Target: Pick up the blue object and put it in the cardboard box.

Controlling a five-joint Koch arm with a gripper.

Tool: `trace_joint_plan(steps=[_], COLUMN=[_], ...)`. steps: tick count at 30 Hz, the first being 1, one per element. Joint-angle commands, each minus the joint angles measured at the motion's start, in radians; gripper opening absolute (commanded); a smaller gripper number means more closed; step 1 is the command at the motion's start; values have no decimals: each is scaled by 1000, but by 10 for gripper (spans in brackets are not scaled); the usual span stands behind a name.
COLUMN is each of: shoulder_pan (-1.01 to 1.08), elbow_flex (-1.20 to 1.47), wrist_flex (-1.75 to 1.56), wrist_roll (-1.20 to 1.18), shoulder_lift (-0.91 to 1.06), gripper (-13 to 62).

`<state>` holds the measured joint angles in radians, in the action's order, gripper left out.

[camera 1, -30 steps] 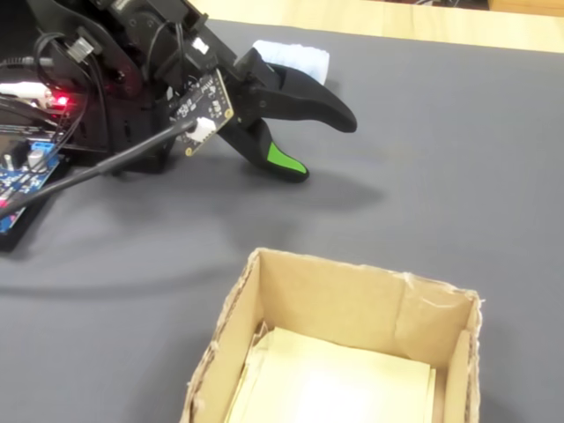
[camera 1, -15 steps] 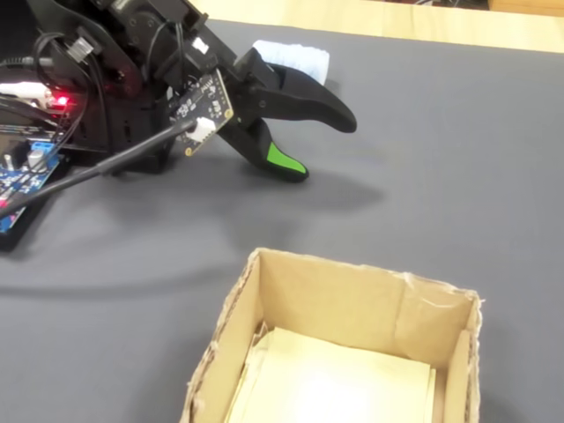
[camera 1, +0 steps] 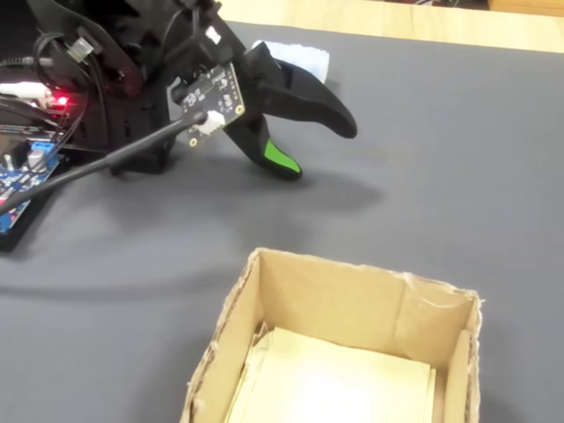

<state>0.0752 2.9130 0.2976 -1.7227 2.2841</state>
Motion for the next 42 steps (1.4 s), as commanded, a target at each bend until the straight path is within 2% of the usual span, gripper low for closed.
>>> trace_joint_plan(steps=[1, 13, 25, 28, 29, 34, 37, 40, 42], shoulder_pan=[-12, -84, -291, -367, -477, -595, -750, -813, -888], elbow_flex=[-8, -193, -399, -485, -554, -607, -719, -773, -873], wrist_flex=[160, 422, 566, 580, 594, 621, 649, 652, 638], wrist_roll=[-9, -41, -206, -313, -356, -399, -471, -479, -477], shoulder_lift=[84, 84, 80, 72, 69, 46, -72, -144, -295], gripper=[329, 329, 329, 329, 329, 329, 329, 329, 329])
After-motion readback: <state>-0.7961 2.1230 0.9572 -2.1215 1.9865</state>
